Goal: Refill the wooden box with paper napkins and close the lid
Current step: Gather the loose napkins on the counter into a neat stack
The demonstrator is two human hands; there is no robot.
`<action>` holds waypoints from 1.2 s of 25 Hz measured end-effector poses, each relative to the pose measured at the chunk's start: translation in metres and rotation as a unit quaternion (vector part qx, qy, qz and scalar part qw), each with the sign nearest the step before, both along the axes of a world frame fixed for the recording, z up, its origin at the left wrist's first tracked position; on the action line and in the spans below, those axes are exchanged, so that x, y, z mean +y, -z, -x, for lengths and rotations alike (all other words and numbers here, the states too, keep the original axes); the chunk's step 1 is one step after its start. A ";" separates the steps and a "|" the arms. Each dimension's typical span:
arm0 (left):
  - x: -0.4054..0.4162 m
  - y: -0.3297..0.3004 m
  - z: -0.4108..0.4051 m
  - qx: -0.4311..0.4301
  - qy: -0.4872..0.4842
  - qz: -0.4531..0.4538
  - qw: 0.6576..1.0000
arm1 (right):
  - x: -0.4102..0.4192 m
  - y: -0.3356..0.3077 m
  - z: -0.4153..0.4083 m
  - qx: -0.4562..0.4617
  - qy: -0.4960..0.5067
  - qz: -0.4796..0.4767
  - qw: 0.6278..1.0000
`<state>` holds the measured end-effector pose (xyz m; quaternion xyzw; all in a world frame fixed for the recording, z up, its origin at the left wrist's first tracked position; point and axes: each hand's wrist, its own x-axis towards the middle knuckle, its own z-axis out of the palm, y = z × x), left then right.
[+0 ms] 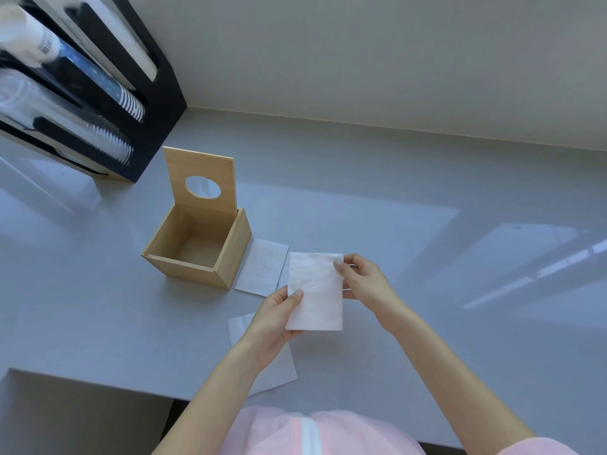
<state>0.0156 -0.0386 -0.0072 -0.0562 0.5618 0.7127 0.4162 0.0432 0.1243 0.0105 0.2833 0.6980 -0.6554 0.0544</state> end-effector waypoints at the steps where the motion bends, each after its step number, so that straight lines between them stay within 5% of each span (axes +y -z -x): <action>1: -0.004 -0.001 0.002 -0.001 -0.007 0.005 1.000 | -0.001 0.002 0.003 -0.007 0.012 -0.003 1.000; 4: -0.017 -0.006 0.008 -0.013 -0.028 0.016 0.999 | -0.007 0.009 0.014 -0.029 -0.002 -0.137 0.990; 11: -0.049 -0.008 0.022 -0.035 -0.036 0.035 0.998 | -0.030 0.034 0.041 -0.115 -0.124 -0.413 0.895; 18: -0.058 -0.005 0.035 -0.043 -0.018 0.029 0.998 | -0.031 0.038 0.048 -0.158 -0.088 -0.367 0.913; 22: -0.056 -0.004 0.039 -0.049 0.006 0.019 0.999 | -0.038 0.040 0.038 -0.120 -0.049 -0.356 0.926; 30: -0.063 -0.002 0.042 -0.064 -0.007 0.007 0.998 | -0.011 -0.003 0.020 -0.006 0.092 -0.178 0.980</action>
